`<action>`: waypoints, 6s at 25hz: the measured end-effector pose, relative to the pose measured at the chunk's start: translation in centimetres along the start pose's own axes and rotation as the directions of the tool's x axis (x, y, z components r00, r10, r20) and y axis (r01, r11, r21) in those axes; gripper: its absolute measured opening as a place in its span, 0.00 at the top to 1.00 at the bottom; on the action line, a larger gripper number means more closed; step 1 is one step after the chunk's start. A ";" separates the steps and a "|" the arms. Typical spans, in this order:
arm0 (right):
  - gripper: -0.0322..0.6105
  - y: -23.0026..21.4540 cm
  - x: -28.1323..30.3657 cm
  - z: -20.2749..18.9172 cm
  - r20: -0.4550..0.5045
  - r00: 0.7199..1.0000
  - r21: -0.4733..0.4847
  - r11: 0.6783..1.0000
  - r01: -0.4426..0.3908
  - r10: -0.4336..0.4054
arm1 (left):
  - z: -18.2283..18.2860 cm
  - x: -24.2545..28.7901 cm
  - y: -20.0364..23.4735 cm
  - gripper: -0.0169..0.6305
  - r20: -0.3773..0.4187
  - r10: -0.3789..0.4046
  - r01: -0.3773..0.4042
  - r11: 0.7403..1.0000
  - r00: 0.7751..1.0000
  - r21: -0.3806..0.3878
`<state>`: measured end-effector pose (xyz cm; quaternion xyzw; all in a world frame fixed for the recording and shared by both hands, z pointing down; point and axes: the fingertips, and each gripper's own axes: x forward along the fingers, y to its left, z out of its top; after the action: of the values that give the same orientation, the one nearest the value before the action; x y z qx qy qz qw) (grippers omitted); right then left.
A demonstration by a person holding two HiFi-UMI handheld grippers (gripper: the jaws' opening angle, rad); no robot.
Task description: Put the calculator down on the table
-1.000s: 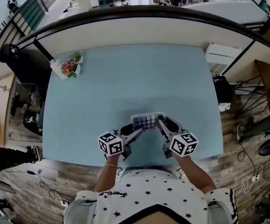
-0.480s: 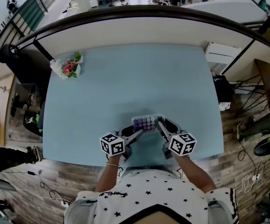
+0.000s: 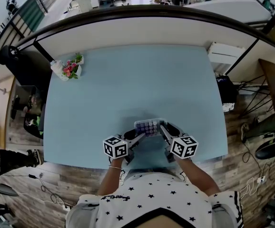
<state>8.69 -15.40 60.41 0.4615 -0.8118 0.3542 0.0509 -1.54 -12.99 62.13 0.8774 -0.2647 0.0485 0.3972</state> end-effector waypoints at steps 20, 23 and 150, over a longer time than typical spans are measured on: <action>0.77 -1.6 -0.4 -2.3 -0.030 0.999 0.090 0.996 0.025 -0.022 | -1.8 0.6 0.5 0.66 -0.085 0.074 -0.073 0.997 0.994 0.011; 0.77 -1.7 -0.3 -2.4 -0.032 0.999 0.096 0.995 0.025 -0.022 | -1.9 0.7 0.6 0.66 -0.094 0.087 -0.086 0.996 0.992 0.013; 0.68 -5.4 -0.3 -0.8 -0.111 0.968 -0.139 0.968 0.208 -0.224 | -0.1 2.0 2.5 0.60 -0.105 0.359 -0.343 0.928 0.927 0.148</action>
<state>12.86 -16.45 63.76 0.5199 -0.7726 0.3226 0.1694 -1.10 -15.12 64.49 0.8342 -0.3876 0.1926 0.3417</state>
